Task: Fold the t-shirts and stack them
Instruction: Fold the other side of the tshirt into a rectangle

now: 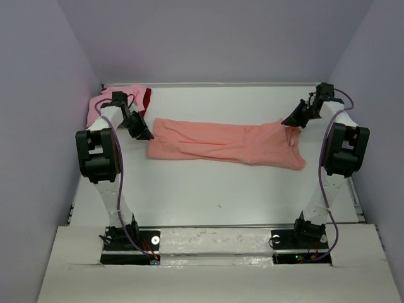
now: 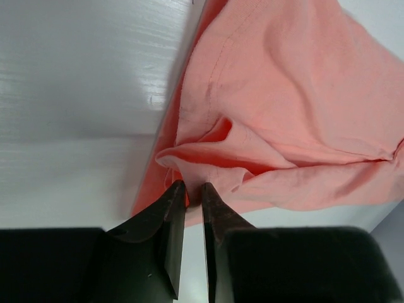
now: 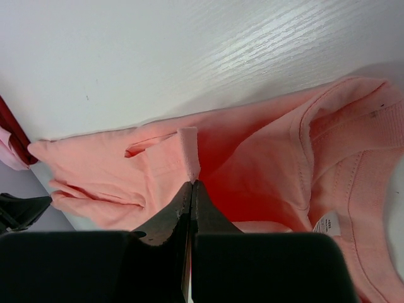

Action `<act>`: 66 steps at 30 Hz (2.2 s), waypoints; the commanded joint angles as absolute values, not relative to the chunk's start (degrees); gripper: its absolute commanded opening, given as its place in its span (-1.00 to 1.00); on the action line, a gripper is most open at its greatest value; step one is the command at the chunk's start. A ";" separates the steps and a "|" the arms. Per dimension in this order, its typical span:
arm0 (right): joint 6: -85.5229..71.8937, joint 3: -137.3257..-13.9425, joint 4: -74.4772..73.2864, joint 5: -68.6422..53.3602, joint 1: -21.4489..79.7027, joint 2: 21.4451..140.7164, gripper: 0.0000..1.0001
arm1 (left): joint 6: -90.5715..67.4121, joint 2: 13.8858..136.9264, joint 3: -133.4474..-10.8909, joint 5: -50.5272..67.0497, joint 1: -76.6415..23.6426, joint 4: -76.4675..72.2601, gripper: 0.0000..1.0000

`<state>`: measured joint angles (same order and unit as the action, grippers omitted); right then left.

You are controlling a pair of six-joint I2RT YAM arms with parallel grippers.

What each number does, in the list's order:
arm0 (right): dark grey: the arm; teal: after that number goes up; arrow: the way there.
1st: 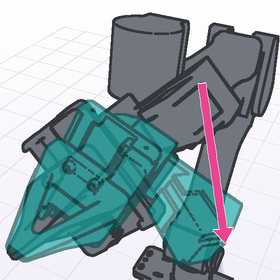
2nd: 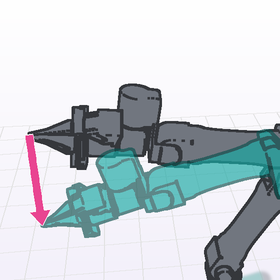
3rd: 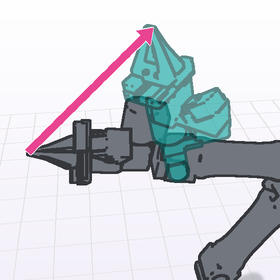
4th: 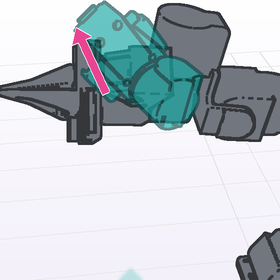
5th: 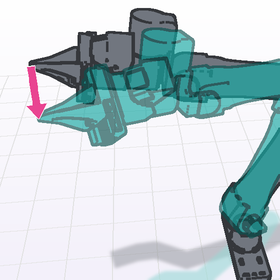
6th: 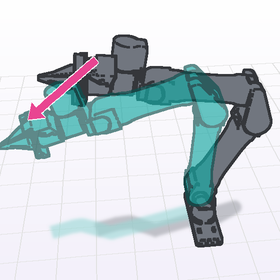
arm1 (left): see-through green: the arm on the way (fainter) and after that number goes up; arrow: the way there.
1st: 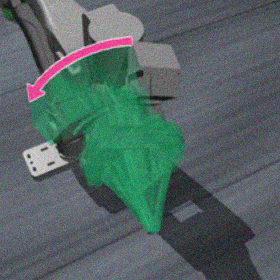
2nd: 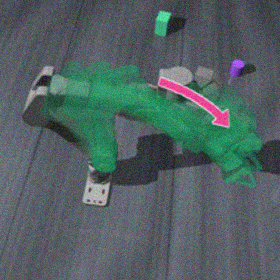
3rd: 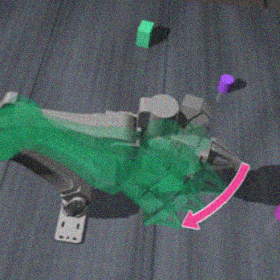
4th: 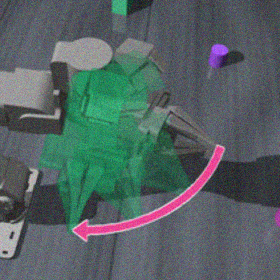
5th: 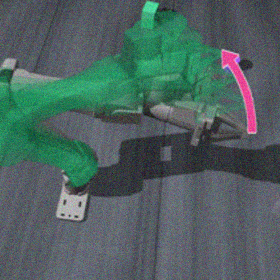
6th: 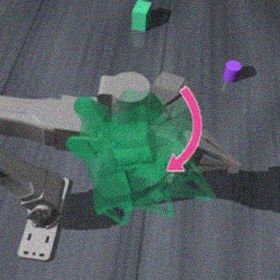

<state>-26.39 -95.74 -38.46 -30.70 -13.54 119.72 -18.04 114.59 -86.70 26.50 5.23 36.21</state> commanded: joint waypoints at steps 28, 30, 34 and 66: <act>-26.63 -104.41 -41.40 -31.55 -14.50 115.49 -1.00 | -17.58 111.27 -92.72 27.95 5.01 38.85 -1.00; -26.54 -104.59 -41.66 -31.47 -14.50 115.49 -1.00 | -17.58 111.27 -92.64 28.04 5.10 38.85 -1.00; -26.37 -104.85 -41.75 -31.20 -14.50 115.40 -1.00 | -17.58 111.36 -92.46 28.12 5.01 38.67 -1.00; -26.19 -105.21 -40.34 -32.17 -15.56 119.62 -1.00 | -15.82 117.33 -101.34 29.00 4.40 41.13 -0.80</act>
<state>-26.79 -106.10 -42.30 -31.38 -14.98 119.72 -16.86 117.58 -101.08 27.46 4.75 40.36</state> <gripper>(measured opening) 0.010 0.077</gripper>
